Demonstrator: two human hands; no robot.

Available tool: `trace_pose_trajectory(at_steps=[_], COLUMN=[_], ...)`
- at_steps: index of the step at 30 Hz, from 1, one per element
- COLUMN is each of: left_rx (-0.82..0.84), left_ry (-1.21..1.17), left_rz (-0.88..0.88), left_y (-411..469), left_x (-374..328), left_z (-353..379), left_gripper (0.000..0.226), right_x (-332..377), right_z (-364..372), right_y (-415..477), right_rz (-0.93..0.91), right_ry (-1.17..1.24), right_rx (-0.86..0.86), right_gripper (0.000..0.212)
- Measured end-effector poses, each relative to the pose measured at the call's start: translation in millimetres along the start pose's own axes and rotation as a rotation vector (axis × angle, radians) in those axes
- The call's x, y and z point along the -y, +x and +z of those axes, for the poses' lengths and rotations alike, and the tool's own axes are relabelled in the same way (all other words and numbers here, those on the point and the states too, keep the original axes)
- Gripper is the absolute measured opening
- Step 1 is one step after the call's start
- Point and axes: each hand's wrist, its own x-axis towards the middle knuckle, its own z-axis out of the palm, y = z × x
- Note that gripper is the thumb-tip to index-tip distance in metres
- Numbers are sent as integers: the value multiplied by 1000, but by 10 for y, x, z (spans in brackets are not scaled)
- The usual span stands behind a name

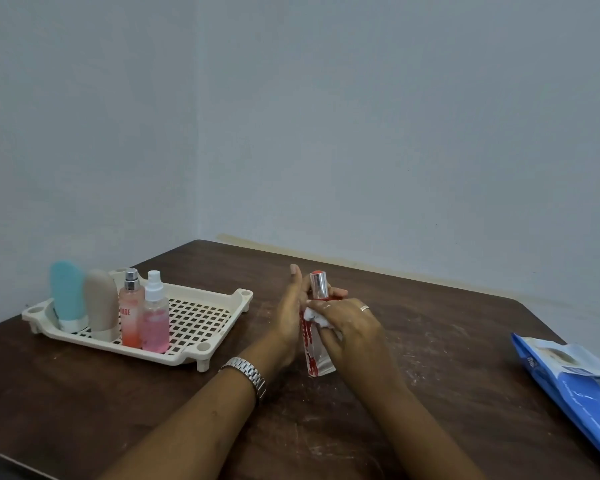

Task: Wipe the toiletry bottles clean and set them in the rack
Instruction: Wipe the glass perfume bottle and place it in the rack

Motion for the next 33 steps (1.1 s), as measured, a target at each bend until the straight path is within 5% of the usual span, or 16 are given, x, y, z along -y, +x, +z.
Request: trace_pose_trajectory(at_steps=[11, 18, 24, 33], left_rx=[2, 19, 8, 0], left_ry=[-31, -28, 10, 69], left_rz=[-19, -8, -20, 23], left_y=[3, 15, 25, 40], left_x=[18, 32, 42, 73], left_z=[9, 15, -22, -23], left_gripper=[77, 69, 83, 71], right_x=[-15, -88, -66, -264], right_z=[38, -13, -5, -26], right_y=[-9, 10, 5, -19], right_rz=[-58, 85, 28, 233], right_ry=[-86, -28, -50, 48], right_rx=[47, -41, -12, -68], right_gripper=[23, 25, 25, 19])
